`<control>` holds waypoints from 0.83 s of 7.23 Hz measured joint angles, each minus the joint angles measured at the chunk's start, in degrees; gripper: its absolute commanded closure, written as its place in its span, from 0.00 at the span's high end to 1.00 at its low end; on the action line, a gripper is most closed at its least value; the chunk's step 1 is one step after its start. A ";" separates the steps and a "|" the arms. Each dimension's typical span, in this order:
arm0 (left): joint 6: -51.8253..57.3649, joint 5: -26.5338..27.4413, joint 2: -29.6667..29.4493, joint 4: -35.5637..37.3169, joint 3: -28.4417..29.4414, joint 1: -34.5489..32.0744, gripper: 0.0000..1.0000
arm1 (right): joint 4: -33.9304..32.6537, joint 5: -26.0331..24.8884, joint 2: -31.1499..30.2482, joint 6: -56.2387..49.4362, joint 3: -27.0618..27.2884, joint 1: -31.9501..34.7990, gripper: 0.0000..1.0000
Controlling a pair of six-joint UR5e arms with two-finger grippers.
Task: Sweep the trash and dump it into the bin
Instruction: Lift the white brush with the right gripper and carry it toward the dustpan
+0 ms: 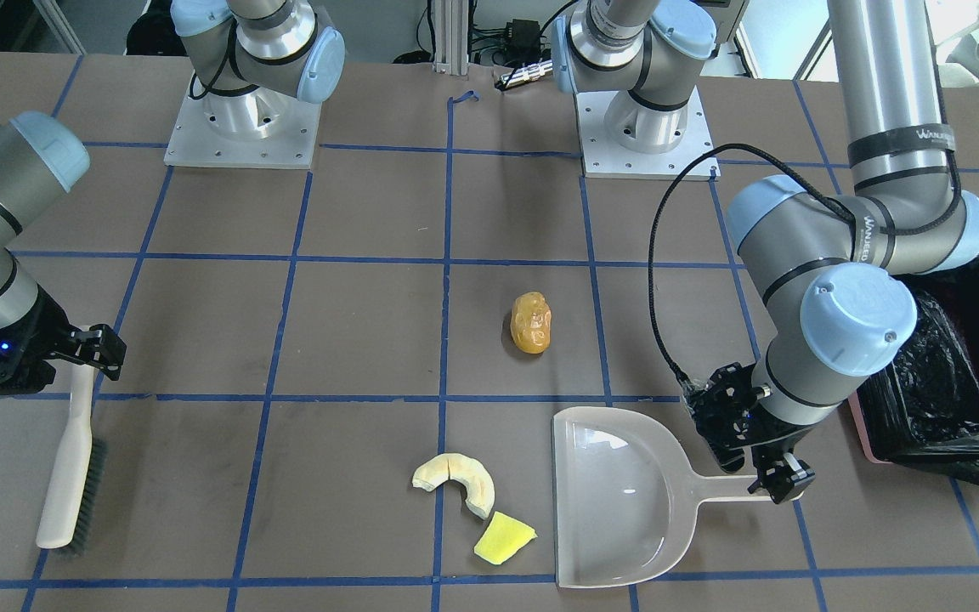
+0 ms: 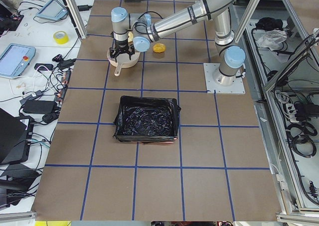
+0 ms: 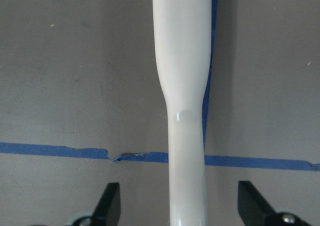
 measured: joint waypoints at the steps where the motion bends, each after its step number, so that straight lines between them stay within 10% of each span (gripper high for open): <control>1: 6.25 0.05 -1.45 1.78 0.27 0.26 0.91 | -0.07 0.00 0.30 -0.01 0.15 -0.51 0.63; 4: 13.13 -0.38 -4.18 4.48 0.39 1.45 0.71 | 0.02 0.10 0.66 -0.01 0.22 -1.18 0.40; 6: 14.37 -0.42 -4.80 4.67 0.46 1.70 0.24 | 0.18 0.07 0.72 0.07 0.35 -1.22 0.19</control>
